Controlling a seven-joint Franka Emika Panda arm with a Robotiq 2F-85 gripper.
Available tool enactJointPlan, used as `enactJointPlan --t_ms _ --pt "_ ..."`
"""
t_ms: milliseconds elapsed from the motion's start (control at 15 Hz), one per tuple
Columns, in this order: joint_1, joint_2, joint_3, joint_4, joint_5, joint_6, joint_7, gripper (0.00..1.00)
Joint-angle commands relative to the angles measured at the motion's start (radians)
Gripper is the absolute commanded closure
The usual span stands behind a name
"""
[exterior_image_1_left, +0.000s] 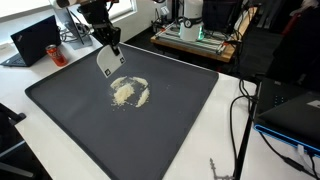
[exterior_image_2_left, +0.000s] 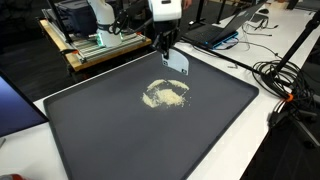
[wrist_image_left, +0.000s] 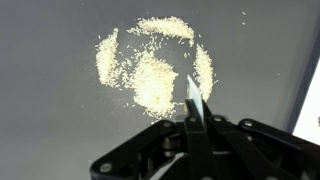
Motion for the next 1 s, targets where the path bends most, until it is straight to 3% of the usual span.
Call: enactJointPlan --t_ms 0,467,933 --pt "-0.050 0.079 -0.038 0.089 0.167 -0.072 -0.067 0.99" --pt "-0.184 0.135 -0.076 0.098 0.403 -0.159 -0.184 0.99" --pt "-0.245 0.091 -0.113 -0.071 0.623 -0.105 -0.392 0.99"
